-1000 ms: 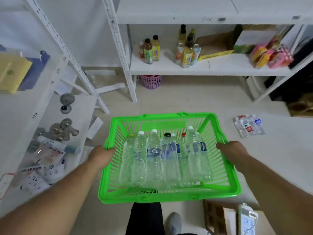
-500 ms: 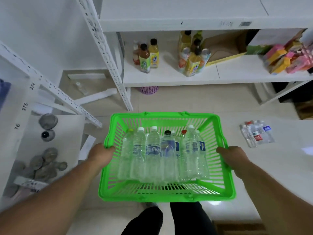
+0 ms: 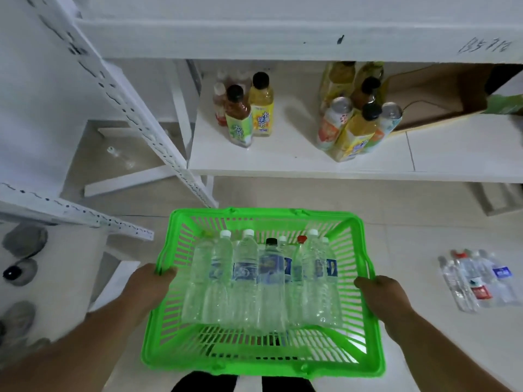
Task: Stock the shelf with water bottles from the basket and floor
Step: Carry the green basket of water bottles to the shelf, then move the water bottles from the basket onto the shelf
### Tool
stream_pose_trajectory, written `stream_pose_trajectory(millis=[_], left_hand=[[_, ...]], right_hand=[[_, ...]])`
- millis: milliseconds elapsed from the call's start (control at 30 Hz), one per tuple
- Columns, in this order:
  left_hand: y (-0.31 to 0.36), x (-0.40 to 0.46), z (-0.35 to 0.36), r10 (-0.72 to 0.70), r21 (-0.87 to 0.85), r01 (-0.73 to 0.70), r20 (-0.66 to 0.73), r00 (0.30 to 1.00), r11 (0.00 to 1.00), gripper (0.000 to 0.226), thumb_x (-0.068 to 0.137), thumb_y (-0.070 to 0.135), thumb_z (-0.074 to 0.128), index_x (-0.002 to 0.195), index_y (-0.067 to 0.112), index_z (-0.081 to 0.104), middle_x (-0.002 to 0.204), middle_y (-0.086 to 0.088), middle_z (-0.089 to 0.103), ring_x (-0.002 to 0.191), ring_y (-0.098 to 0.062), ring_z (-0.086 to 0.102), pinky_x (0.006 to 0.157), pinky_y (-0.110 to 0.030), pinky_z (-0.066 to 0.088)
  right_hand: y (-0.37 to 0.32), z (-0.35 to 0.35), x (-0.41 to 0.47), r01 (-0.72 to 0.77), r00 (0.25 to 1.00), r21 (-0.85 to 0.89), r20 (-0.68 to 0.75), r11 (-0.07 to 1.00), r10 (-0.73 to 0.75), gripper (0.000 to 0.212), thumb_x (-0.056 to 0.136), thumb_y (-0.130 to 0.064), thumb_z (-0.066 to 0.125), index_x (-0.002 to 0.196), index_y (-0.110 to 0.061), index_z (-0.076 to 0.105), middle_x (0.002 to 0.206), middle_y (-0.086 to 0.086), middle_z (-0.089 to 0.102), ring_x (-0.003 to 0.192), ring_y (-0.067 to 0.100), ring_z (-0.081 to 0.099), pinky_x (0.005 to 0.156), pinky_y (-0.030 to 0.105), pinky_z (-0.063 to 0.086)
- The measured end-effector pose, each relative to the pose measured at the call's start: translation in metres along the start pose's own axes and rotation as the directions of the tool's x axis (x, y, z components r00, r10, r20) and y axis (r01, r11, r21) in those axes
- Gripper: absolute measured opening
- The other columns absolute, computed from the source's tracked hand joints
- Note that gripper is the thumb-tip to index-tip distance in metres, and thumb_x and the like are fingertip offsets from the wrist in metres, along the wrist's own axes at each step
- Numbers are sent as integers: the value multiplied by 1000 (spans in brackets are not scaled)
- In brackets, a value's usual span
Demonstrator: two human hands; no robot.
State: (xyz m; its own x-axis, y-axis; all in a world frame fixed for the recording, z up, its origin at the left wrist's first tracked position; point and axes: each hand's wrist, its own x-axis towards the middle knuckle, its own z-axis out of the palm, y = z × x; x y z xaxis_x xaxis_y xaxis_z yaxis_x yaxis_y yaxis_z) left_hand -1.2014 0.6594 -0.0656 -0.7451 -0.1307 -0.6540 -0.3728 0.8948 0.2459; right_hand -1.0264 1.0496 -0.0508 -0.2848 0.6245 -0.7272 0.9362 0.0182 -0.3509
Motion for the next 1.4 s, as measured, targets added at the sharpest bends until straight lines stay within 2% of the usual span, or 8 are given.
stream_pose_trajectory(millis=[167,533,767,967,1067,1133,1233,1400], left_hand=[[1,101,55,-19,-16,19,-25,1000,1000,36,93,39,62,86,4,65,73,-13,63,68,-29,60,60,-34,42],[-12,279,163,19,-32,-22,-86,996,999,41,90,43,64,95,2,68,90,-22,67,85,-37,64,77,-41,52],[-24,323,201,-6,-63,2,-69,998,998,44,91,43,62,88,0,67,80,-22,64,82,-40,64,69,-39,47],[-27,320,206,-67,-180,66,-3,998,981,31,90,33,67,81,4,66,67,-13,56,63,-29,52,60,-33,39],[-17,311,193,-74,-135,74,9,997,988,29,87,32,70,93,4,67,78,-16,63,74,-33,62,65,-35,46],[-7,301,191,32,-2,-33,-201,979,999,38,83,25,71,113,3,63,104,-21,64,98,-39,63,82,-41,51],[16,279,205,256,-30,-275,-281,925,961,44,83,17,70,124,5,57,118,-18,60,105,-34,61,94,-41,49],[35,280,246,63,-168,-52,62,996,984,58,86,32,71,133,6,50,134,-14,56,117,-29,58,93,-30,43]], right_hand=[[-3,57,97,12,1000,-24,3,1000,-11,24,88,-24,70,78,-3,66,67,14,60,61,28,55,58,31,40],[8,180,266,15,998,-38,-60,999,-17,25,87,-27,73,81,-4,66,74,16,64,64,28,57,61,31,44],[7,216,316,-31,997,-15,-68,999,29,23,85,-26,75,83,-4,66,78,16,62,73,30,58,76,42,52],[5,221,305,-64,997,-17,-51,998,63,26,87,-23,72,92,1,67,75,13,59,67,27,53,69,36,44],[-9,221,283,12,965,-236,-252,972,-73,41,85,-26,69,120,-5,62,109,18,65,100,36,61,91,41,47],[-24,231,256,218,884,-293,-344,931,-316,45,85,-22,67,127,-9,58,123,16,60,116,36,54,99,39,42],[-46,267,224,374,918,-134,-91,918,-387,37,86,-27,70,121,-20,59,118,1,64,101,21,65,85,29,49],[-73,338,223,265,902,-147,386,953,-191,55,89,-38,65,138,-18,49,134,1,60,102,17,62,81,26,51]])
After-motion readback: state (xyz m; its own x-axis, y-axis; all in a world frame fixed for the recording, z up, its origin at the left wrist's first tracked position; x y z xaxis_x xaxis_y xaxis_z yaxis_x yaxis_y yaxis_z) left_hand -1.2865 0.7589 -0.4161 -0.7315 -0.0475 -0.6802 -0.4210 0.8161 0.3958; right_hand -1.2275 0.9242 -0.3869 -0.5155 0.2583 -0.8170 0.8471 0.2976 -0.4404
